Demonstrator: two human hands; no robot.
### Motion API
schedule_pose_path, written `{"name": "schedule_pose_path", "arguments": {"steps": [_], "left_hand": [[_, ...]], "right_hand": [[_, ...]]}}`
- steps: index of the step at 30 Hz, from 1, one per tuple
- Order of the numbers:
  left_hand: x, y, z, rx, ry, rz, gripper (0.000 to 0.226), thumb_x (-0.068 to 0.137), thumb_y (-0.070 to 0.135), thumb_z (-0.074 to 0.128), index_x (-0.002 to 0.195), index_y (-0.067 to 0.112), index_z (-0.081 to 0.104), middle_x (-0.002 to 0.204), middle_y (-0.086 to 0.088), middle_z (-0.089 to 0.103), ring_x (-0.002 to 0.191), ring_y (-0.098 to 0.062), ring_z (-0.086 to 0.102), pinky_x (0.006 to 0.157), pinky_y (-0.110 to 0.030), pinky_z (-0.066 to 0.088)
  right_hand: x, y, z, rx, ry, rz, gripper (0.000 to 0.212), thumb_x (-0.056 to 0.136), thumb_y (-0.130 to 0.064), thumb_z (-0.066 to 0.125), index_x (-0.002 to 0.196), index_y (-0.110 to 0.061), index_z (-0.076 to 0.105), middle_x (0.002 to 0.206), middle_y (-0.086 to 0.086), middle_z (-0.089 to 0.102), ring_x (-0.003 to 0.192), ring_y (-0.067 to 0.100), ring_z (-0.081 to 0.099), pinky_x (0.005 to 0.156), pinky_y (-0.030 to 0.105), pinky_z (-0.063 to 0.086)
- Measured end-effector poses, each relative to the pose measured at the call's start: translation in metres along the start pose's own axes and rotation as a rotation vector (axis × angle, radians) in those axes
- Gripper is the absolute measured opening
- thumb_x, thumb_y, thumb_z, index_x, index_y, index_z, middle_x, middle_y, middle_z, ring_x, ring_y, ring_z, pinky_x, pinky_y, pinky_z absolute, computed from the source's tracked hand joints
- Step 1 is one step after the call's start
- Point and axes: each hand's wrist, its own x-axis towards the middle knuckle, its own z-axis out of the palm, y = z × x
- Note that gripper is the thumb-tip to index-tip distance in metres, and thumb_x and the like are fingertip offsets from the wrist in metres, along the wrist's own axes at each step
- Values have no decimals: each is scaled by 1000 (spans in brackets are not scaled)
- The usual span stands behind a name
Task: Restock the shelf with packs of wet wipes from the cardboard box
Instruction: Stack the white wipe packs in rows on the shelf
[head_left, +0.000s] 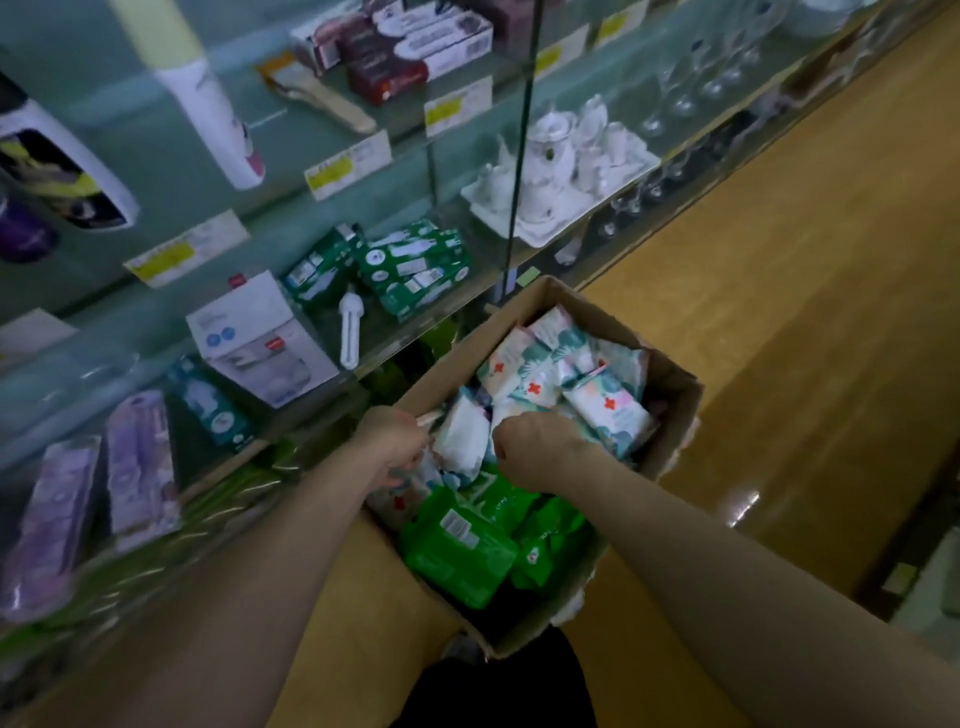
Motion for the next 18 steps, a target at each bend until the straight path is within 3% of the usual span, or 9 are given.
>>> {"name": "schedule_pose_path", "arguments": {"steps": [2,4,9,14,18], "left_hand": [[12,-7,4,-38,-10,-59,4,92,3,57,95,5,58,72,-7,54,57,-17,52,46,-23,45],[27,-15,9,-91,-12,-102,4,94,8,55,97,7,58,75,-6,57,61,-17,56,50,-24,45],[63,-38,22,-208,-10,-159,26,95,24,54,119,15,59,101,-14,67,94,-29,65,64,-30,49],[82,-60,22,-287,16,-209,25,95,14,50,109,2,67,74,-17,63,70,-31,63,54,-28,44],[80,-63,24,-343,-10,-203,20,96,18,51,109,9,64,80,-11,64,74,-27,63,54,-28,46]], "right_hand": [[20,0,13,6,-47,-50,13,98,-17,45,105,-9,53,94,10,56,88,29,58,66,32,41],[38,-2,24,14,-90,-80,26,98,-18,46,123,-9,48,115,14,56,104,32,58,72,35,41],[76,-17,46,-24,-32,-172,59,96,-21,49,148,-15,22,121,14,54,107,33,58,73,35,41],[106,-27,57,-77,-29,-202,64,99,-26,42,152,-26,6,107,9,64,92,27,63,68,30,39],[108,-18,60,148,0,-28,54,97,-54,36,139,-20,34,123,8,59,110,28,59,84,35,42]]}}
